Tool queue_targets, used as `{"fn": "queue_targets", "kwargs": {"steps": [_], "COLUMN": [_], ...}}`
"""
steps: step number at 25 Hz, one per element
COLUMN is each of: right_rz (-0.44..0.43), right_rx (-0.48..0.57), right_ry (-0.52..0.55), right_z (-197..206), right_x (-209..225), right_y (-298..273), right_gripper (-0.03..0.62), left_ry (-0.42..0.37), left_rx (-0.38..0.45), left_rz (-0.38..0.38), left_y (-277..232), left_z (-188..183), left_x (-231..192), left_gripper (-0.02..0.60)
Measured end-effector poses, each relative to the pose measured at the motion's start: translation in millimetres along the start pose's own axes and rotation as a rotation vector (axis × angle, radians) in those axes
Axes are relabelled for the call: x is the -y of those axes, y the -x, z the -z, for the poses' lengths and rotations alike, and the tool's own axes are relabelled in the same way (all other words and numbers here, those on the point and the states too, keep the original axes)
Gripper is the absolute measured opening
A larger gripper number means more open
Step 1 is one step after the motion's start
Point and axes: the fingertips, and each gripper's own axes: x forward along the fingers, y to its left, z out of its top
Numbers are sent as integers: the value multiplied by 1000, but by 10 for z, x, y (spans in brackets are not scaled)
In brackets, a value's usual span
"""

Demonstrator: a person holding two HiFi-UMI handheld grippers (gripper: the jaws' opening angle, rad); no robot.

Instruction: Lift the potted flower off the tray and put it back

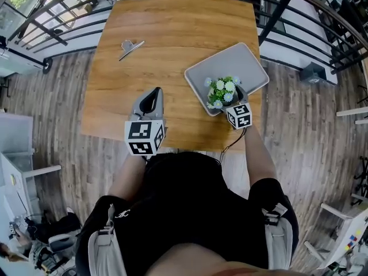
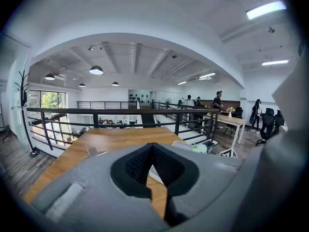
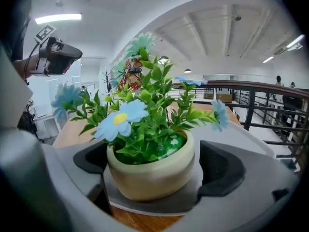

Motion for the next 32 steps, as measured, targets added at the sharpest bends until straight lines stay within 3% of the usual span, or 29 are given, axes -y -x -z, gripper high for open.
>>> {"fn": "queue_targets", "kwargs": {"steps": [6, 16, 23, 32], "right_rz": [-33, 72, 148, 252], "right_rx": [6, -24, -75, 44], "right_ry": [17, -29, -39, -94], "right_z": [-44, -135, -173, -702], "right_x": [-47, -143, -245, -269], "right_y": [-122, -287, -280, 63], "right_gripper": [566, 566, 563, 561], "left_ry": [16, 54, 76, 77], "left_rx": [-15, 2, 42, 90], "left_rz": [-44, -84, -45, 51], "left_y": [62, 134, 110, 73], "left_z": [63, 34, -58, -237], "left_x": [-98, -366, -476, -387], "left_gripper": [12, 12, 12, 12]}}
